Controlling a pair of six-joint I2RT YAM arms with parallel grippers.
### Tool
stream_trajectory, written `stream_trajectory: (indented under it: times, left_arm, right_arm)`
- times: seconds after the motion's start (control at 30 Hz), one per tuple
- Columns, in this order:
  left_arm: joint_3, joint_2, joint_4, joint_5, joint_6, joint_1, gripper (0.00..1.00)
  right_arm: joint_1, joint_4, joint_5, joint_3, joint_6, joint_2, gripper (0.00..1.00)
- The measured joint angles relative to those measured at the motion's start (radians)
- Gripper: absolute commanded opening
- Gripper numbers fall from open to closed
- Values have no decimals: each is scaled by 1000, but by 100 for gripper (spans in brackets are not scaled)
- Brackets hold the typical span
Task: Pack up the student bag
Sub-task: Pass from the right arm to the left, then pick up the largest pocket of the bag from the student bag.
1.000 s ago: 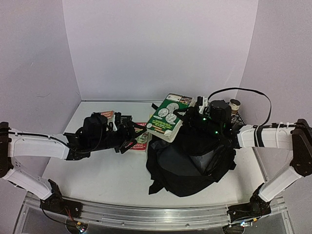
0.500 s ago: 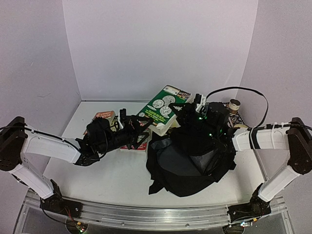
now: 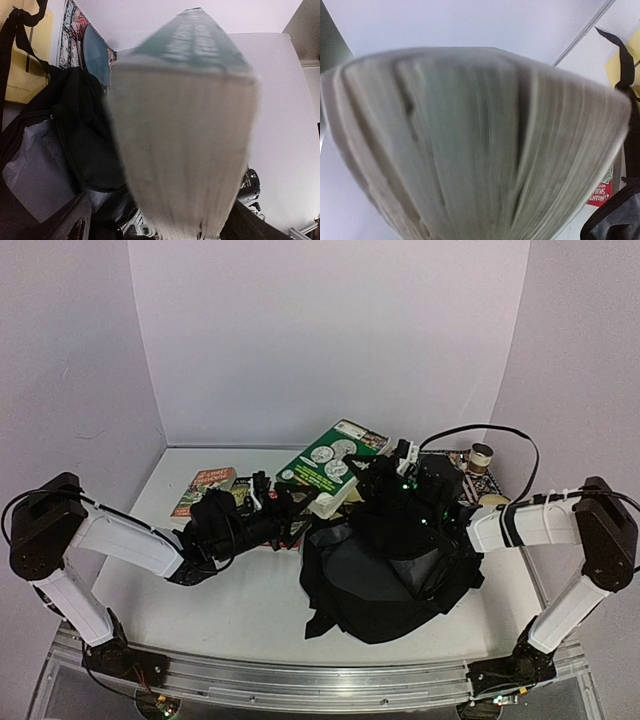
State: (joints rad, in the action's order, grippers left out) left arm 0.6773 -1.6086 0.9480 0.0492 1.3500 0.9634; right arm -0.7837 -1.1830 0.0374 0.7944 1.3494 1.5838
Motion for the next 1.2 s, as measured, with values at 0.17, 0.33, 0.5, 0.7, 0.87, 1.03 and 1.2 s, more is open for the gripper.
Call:
stream_trajectory:
  times: [0.17,0.33,0.5,0.7,0.87,1.03,1.2]
  left_arm:
    - [38,-16,16,1,5,0,72]
    - [48,-16,40,-1,-8,1,46]
    - [48,-18,46,-7,-9,0,11]
    - [15,-12,78,-15,10,6,0]
    - [-105,53,83,-26,8,0,0]
    - [-178,113,20,-26,-3,-45,0]
    - [-181,168,-141,10,-46,-61,0]
  right_arm:
    - [-8,1,-2,-7,10,23,0]
    - [-14,-22,-5,-23,19,23,4]
    - [-15,-53,-9,-31,24,23,19]
    - [-20,-55,-3,-70,-45,-5,49]
    - [-29,221,27,-97,-241,-147,62]
    - [-30,670,0,10,-557,-306,68]
    - [-29,1073,-68,193,-857,-341,75]
